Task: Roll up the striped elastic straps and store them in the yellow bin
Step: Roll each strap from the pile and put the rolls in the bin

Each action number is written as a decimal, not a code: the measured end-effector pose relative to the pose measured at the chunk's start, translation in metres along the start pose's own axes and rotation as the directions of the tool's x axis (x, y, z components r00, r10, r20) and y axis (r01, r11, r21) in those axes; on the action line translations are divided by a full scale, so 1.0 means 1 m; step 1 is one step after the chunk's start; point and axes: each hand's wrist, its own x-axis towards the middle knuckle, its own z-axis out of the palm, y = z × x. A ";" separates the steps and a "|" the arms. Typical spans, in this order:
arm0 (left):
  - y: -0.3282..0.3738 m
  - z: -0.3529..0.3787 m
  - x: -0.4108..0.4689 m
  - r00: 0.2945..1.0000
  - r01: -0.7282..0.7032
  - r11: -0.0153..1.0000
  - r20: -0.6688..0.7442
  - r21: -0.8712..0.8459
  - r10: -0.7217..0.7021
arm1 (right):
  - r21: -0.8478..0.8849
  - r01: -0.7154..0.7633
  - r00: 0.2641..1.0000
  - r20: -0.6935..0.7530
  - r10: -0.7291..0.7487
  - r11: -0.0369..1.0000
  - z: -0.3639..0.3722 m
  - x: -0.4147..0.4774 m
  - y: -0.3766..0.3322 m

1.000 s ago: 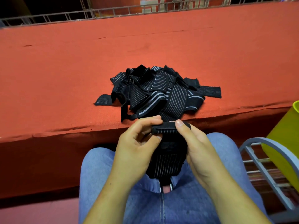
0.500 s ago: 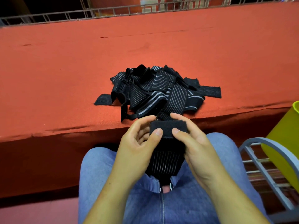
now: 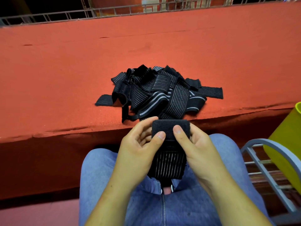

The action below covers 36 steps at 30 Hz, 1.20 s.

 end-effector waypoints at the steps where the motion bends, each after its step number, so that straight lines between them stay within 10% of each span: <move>1: -0.001 0.000 0.000 1.000 -0.006 1.000 -0.001 0.003 0.006 | 0.002 0.000 1.000 0.002 0.000 1.000 0.000 0.000 0.000; 36: -0.001 0.000 0.000 0.990 -0.137 0.989 0.027 -0.051 0.138 | 0.087 -0.130 0.991 0.046 0.126 0.988 0.001 0.001 0.001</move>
